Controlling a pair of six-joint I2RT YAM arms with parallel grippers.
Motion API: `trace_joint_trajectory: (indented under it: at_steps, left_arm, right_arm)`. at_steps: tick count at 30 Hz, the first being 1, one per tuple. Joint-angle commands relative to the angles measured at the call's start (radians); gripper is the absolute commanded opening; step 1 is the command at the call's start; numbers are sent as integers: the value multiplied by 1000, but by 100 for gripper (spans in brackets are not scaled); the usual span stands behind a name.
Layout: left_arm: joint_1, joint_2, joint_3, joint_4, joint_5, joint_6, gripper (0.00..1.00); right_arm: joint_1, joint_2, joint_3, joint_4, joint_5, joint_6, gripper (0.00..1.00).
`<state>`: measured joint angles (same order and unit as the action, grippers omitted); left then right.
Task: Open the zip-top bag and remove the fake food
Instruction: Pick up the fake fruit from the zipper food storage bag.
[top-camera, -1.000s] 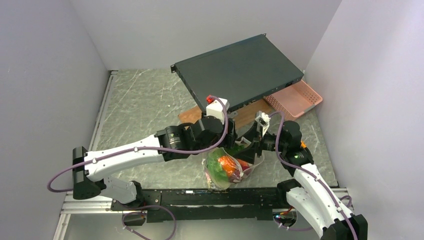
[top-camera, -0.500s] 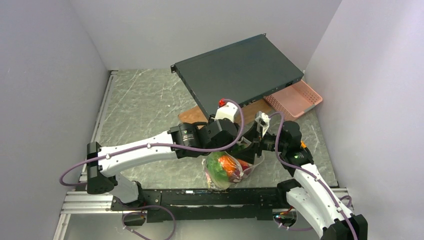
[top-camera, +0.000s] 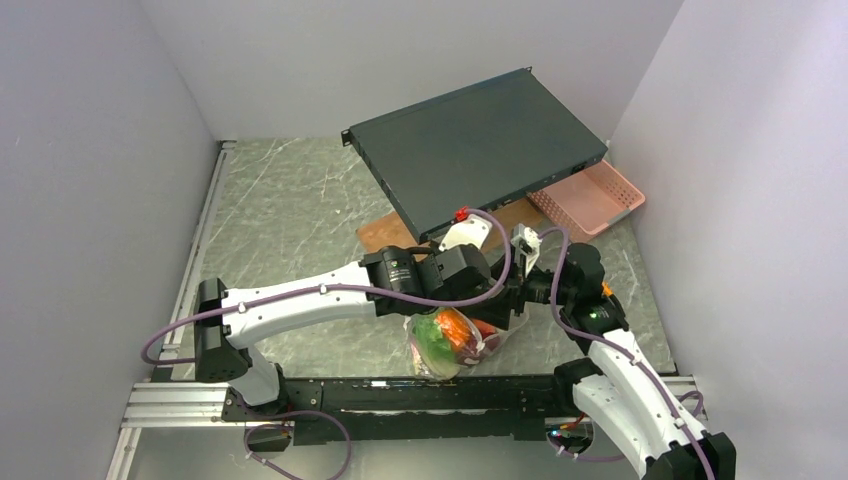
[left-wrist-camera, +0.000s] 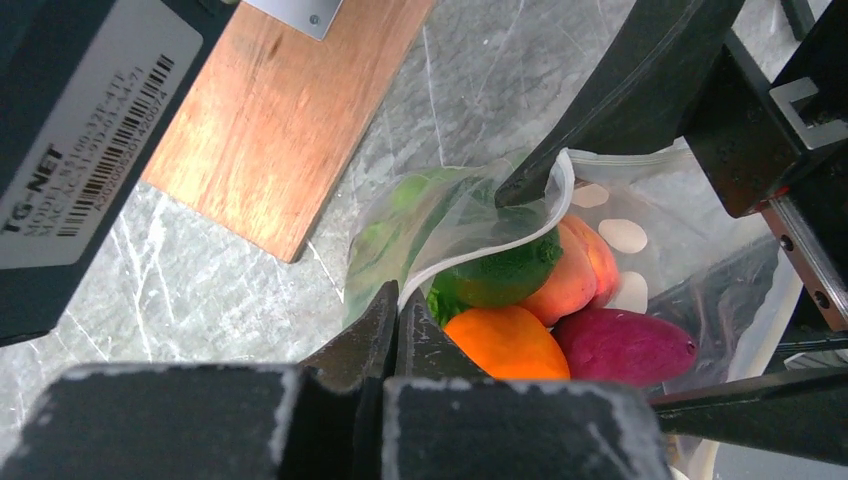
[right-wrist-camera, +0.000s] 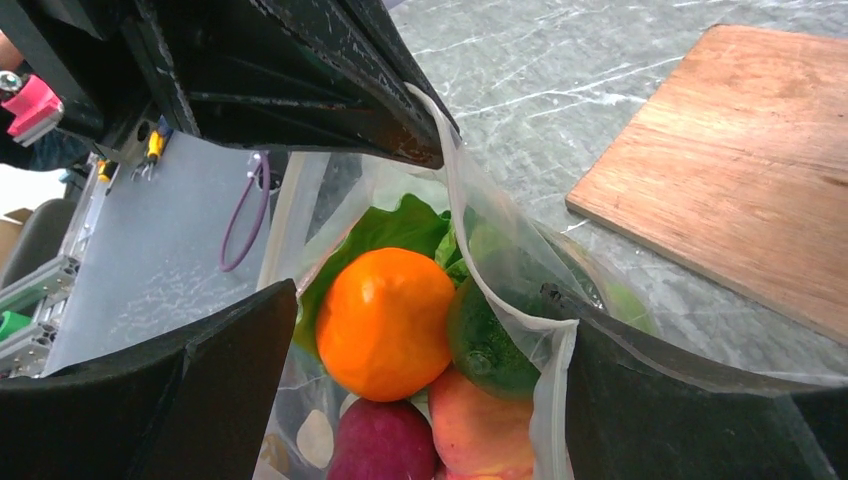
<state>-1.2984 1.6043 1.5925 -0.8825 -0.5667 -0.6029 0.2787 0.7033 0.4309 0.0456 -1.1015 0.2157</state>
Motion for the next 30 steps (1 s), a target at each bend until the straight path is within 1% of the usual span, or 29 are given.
trace_joint_trajectory:
  at_steps: [1, 5, 6, 8, 10, 15, 18, 20, 23, 24, 26, 28, 30]
  left_arm:
    - [-6, -16, 67, 20, -32, 77, 0]
    - [-6, -60, 65, 86, -47, 153, 0]
    - [-6, -68, 61, 107, -52, 172, 0]
    - [-4, -75, 61, 136, -66, 202, 0]
    - [-5, -75, 61, 160, -76, 228, 0]
    - [10, -66, 43, 222, -97, 277, 0]
    - [26, -69, 16, 277, -90, 292, 0]
    - [38, -67, 2, 311, -74, 290, 0]
    - [55, -60, -13, 345, -29, 285, 0]
    - [60, -58, -19, 354, -14, 281, 0]
    - [72, -60, -44, 380, 14, 273, 0]
    - [82, -64, -63, 404, 36, 264, 0]
    - [89, -66, -78, 416, 47, 256, 0]
  right_arm:
    - [8, -19, 19, -54, -15, -82, 93]
    - [-12, -13, 100, -228, -13, -235, 94]
    - [-21, -6, 131, -275, -16, -283, 97]
    - [-44, 11, 196, -379, -37, -370, 99]
    - [-67, 27, 259, -477, -52, -446, 100]
    - [-121, 53, 366, -650, -44, -592, 100]
    - [-168, 69, 417, -756, -68, -699, 99]
    - [-173, 76, 438, -839, -96, -803, 97]
    - [-171, 74, 425, -893, -117, -941, 90]
    - [-172, 73, 415, -898, -119, -1010, 87]
    - [-172, 77, 379, -851, -104, -1055, 82]
    - [-171, 93, 365, -818, -97, -1129, 74]
    - [-168, 115, 376, -824, -96, -1219, 64]
